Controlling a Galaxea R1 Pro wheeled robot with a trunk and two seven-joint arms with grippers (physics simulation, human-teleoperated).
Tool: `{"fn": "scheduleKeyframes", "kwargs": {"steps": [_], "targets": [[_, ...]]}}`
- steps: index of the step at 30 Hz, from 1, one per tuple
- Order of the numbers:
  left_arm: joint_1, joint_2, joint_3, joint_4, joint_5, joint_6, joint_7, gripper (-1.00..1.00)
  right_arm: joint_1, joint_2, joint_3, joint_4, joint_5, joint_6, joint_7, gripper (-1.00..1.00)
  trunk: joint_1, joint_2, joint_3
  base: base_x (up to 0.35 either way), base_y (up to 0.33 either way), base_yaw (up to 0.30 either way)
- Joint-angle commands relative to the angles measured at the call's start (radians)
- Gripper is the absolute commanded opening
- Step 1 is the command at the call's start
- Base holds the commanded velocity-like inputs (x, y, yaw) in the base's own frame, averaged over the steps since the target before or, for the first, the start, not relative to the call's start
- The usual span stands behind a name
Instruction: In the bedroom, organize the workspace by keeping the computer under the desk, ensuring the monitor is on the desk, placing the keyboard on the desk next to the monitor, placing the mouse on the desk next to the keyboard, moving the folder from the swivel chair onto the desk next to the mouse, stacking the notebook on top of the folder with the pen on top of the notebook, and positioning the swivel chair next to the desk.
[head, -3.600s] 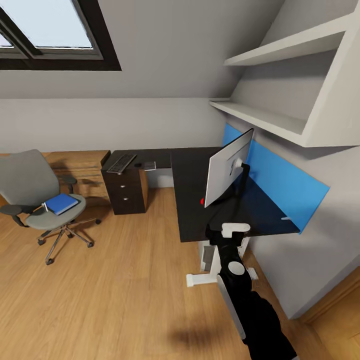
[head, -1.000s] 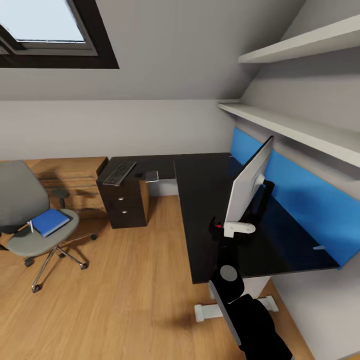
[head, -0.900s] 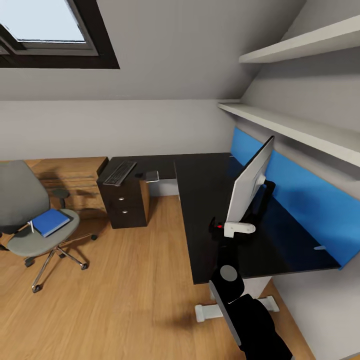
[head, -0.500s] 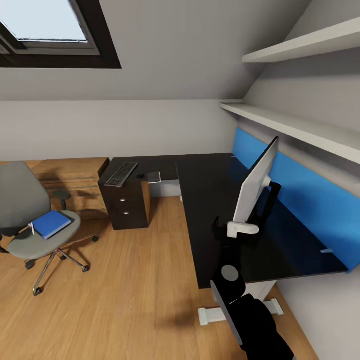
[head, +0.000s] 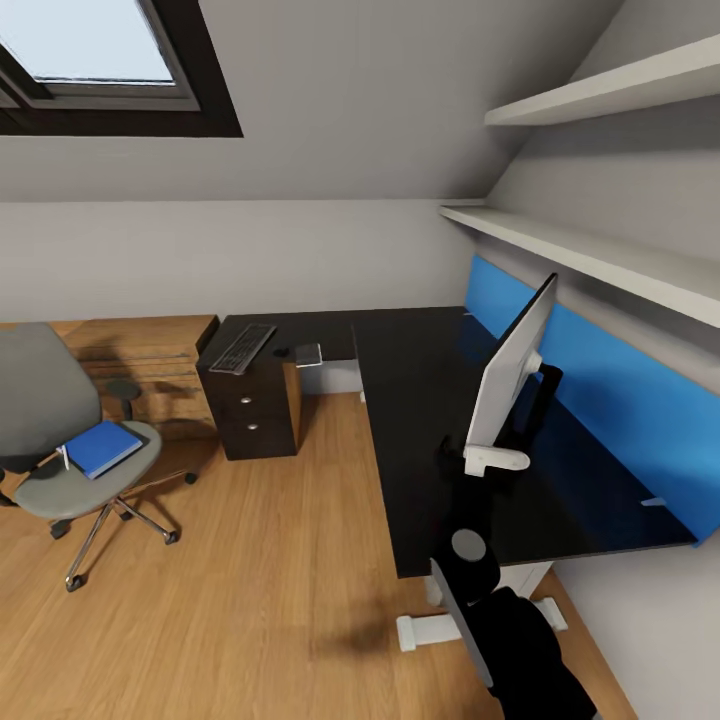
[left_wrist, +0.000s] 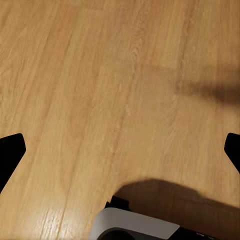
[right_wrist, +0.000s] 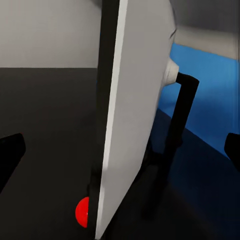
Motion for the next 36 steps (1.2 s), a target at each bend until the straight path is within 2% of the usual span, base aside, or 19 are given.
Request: {"fn": "scheduleKeyframes", "kwargs": {"steps": [1,9,18,29,36], "targets": [[-0.001,0.000,-0.002,0.000,0.000,-0.003,0.003,1.00,-0.001,0.000,-0.003,0.000,0.009,0.010,-0.003,1.00,0.000,-0.002,-0.002,0.000,0.000,0.000],[-0.001,0.000,-0.001,0.001,0.000,-0.003,0.003,1.00,-0.001,0.000,-0.017,0.003,0.008,0.010,0.001,1.00,0.000,-0.002,-0.002,0.017,0.007,0.000],[-0.001,0.000,-0.002,0.001,0.000,-0.003,0.003,1.00,-0.001,-0.001,-0.020,0.004,0.008,0.009,0.001,1.00,0.000,-0.002,-0.002,0.162,0.094,0.000],[-0.001,0.000,-0.001,0.001,0.000,-0.003,0.003,1.00,0.000,-0.024,-0.034,0.007,0.005,0.010,0.003,1.00,0.000,-0.002,-0.002,0.021,0.010,0.000],[-0.001,0.000,-0.002,0.002,0.000,-0.003,0.003,1.00,-0.001,-0.030,-0.073,0.009,0.005,0.009,0.017,1.00,0.000,-0.002,-0.002,0.001,0.000,0.000]]}}
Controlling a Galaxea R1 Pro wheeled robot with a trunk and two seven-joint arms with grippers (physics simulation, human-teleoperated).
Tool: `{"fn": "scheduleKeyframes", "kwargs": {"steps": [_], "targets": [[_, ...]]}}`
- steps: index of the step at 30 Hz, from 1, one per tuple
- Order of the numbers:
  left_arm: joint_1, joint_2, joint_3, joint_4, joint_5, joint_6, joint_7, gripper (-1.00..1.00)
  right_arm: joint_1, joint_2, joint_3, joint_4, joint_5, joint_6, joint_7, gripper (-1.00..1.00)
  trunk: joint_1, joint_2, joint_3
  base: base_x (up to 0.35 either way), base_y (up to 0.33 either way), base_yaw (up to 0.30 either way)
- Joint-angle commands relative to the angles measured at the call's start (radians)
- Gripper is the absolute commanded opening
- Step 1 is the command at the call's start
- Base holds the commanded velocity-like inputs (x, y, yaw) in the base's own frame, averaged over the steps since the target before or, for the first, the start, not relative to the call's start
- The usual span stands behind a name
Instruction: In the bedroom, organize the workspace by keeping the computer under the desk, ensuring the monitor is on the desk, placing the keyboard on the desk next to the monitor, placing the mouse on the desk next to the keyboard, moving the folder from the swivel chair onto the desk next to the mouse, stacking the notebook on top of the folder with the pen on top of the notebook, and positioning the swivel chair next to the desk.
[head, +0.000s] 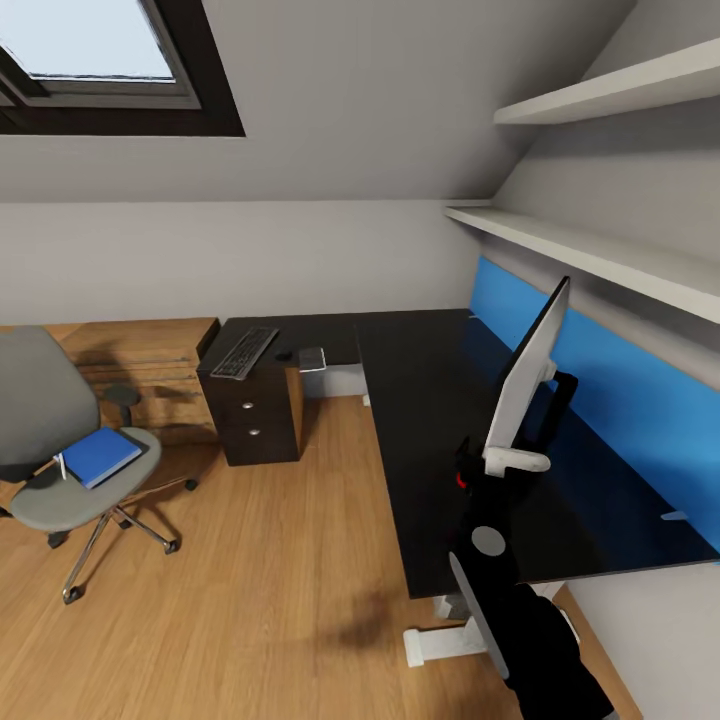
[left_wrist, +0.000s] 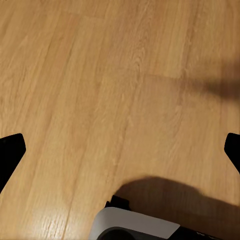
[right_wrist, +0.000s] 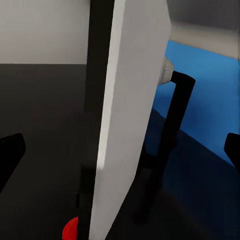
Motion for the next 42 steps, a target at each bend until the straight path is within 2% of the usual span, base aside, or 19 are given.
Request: {"fn": "scheduleKeyframes", "kwargs": {"steps": [1,9,27,42], "targets": [[-0.001,0.000,-0.002,0.000,0.000,-0.003,0.003,1.00,-0.001,0.000,-0.003,0.000,0.008,0.010,0.001,1.00,0.000,-0.002,-0.002,0.000,0.000,0.000],[-0.001,0.000,-0.002,0.000,-0.001,-0.003,0.003,1.00,-0.001,-0.001,-0.027,0.002,0.010,0.012,0.040,1.00,0.000,-0.002,-0.002,0.000,0.000,0.000],[-0.001,0.000,-0.002,0.000,0.000,-0.003,0.003,1.00,-0.002,-0.001,-0.032,0.045,0.008,0.007,0.054,1.00,0.000,-0.002,-0.002,0.018,0.013,0.000],[-0.001,-0.001,-0.002,0.003,-0.001,-0.003,0.003,1.00,-0.003,-0.017,-0.037,0.045,0.008,0.006,0.064,1.00,0.000,-0.002,-0.002,0.078,0.058,0.000]]}}
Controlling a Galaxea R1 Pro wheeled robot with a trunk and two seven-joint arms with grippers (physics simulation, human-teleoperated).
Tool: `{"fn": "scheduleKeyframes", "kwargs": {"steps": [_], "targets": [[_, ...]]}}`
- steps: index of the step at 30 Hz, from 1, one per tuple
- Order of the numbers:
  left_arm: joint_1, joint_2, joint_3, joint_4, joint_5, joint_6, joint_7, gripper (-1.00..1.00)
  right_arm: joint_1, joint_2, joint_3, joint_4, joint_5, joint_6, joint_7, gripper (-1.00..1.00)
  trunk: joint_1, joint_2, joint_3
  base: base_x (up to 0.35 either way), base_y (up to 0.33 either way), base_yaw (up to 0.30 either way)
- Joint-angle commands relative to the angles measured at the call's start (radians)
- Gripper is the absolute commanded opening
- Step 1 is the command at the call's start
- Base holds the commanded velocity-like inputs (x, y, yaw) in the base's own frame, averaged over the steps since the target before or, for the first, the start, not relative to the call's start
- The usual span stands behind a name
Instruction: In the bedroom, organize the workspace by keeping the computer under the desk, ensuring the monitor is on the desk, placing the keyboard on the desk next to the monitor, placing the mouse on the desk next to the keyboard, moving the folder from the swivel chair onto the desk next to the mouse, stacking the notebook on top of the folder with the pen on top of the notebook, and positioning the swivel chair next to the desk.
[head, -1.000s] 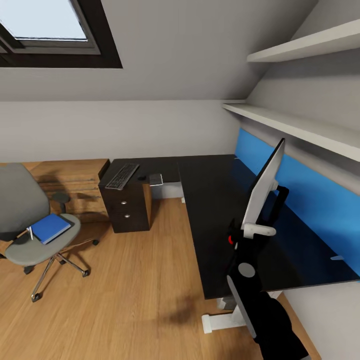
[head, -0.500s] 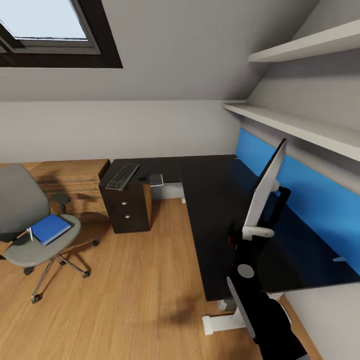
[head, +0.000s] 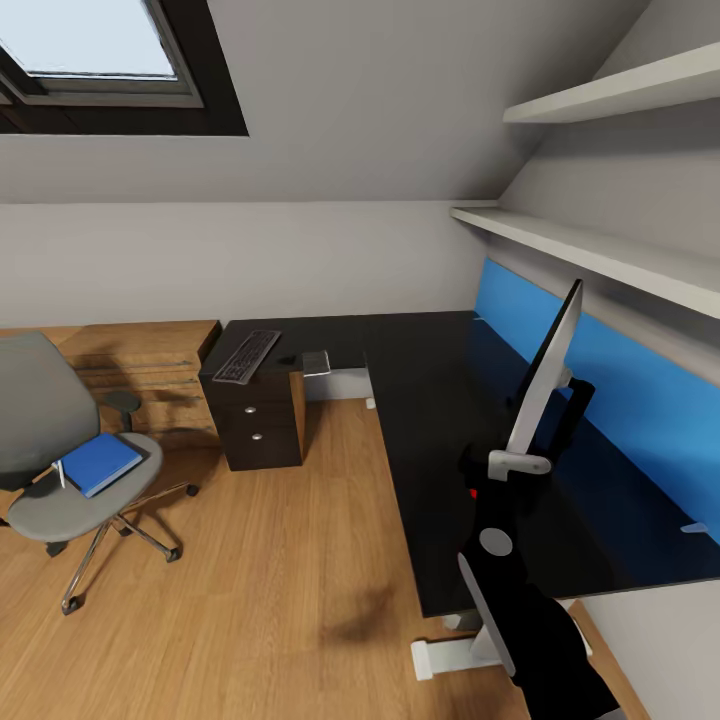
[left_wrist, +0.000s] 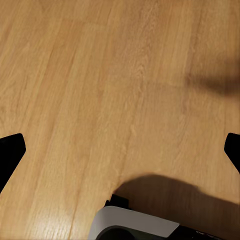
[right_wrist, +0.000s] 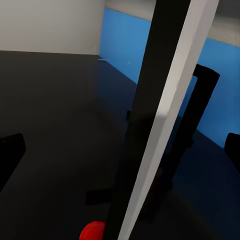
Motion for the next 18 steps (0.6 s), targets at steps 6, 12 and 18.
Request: {"fn": "scheduleKeyframes", "kwargs": {"steps": [6,12,18], "targets": [[-0.001,0.000,-0.002,0.001,-0.001,-0.003,0.003,1.00,-0.001,-0.007,-0.035,0.005,0.008,0.010,0.002,1.00,0.000,-0.002,-0.002,0.002,0.002,0.000],[-0.001,0.000,-0.001,0.001,0.000,-0.003,0.003,1.00,-0.005,-0.013,-0.072,0.036,0.007,0.010,0.036,1.00,0.000,-0.002,-0.002,0.000,0.000,0.000],[-0.001,0.000,-0.001,0.001,0.001,-0.003,0.003,1.00,-0.008,-0.017,-0.097,0.055,0.008,0.010,0.045,1.00,0.000,-0.002,-0.002,0.000,0.000,0.000]]}}
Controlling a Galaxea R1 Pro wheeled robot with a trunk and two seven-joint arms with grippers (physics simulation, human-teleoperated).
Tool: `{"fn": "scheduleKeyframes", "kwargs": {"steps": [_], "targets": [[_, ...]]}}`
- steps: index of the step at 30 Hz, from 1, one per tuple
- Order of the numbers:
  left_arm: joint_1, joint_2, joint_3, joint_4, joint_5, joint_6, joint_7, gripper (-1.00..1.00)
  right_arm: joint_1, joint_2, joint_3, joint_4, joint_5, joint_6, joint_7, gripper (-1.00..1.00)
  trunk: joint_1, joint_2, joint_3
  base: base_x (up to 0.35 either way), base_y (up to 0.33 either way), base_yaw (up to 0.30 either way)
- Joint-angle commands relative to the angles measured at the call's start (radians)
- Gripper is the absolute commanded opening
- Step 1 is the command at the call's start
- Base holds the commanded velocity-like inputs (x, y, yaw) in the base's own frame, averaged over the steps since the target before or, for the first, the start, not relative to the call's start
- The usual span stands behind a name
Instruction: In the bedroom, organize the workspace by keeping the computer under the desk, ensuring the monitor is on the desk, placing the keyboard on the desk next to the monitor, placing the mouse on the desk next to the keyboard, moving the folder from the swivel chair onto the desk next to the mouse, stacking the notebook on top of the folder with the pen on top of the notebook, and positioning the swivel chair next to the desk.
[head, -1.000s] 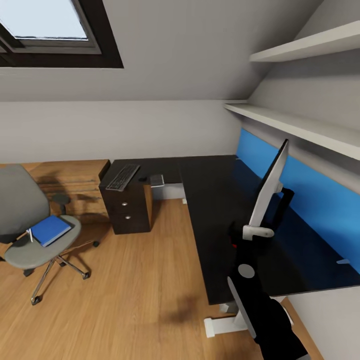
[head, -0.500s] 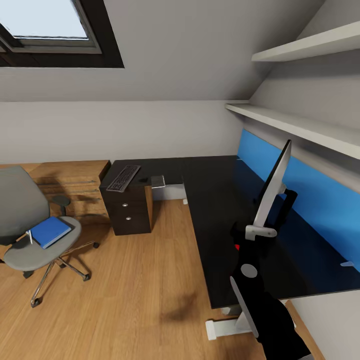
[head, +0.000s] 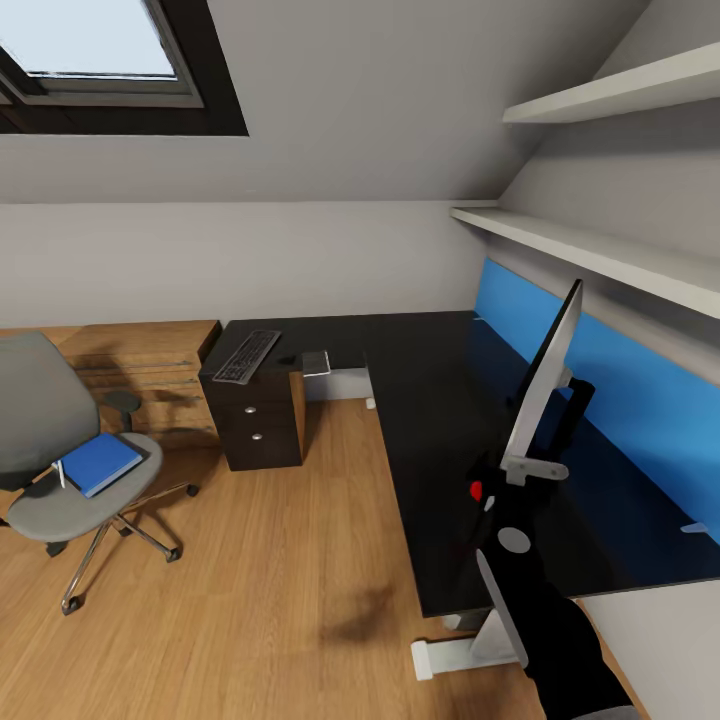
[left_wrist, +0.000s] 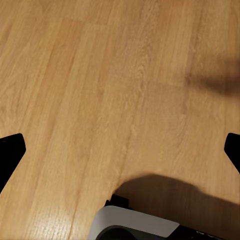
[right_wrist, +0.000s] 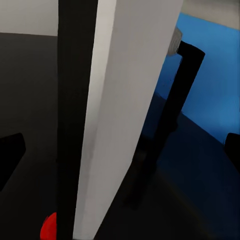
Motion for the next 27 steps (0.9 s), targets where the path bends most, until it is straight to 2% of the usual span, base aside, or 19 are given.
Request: {"fn": "scheduleKeyframes", "kwargs": {"steps": [1,12,27], "targets": [[-0.001,0.000,-0.002,0.000,0.000,-0.003,0.003,1.00,-0.001,-0.001,0.000,0.003,0.008,0.009,-0.003,1.00,0.000,-0.002,-0.002,0.000,0.000,0.000],[-0.001,-0.001,-0.001,0.000,0.000,-0.003,0.005,1.00,-0.039,-0.015,-0.006,0.084,0.007,0.004,0.000,1.00,0.000,-0.002,-0.002,0.000,0.000,0.000],[-0.001,-0.001,-0.001,0.001,0.000,-0.003,0.005,1.00,-0.045,-0.015,-0.006,0.084,0.008,-0.006,-0.001,1.00,0.000,-0.002,-0.002,0.000,0.000,0.000]]}}
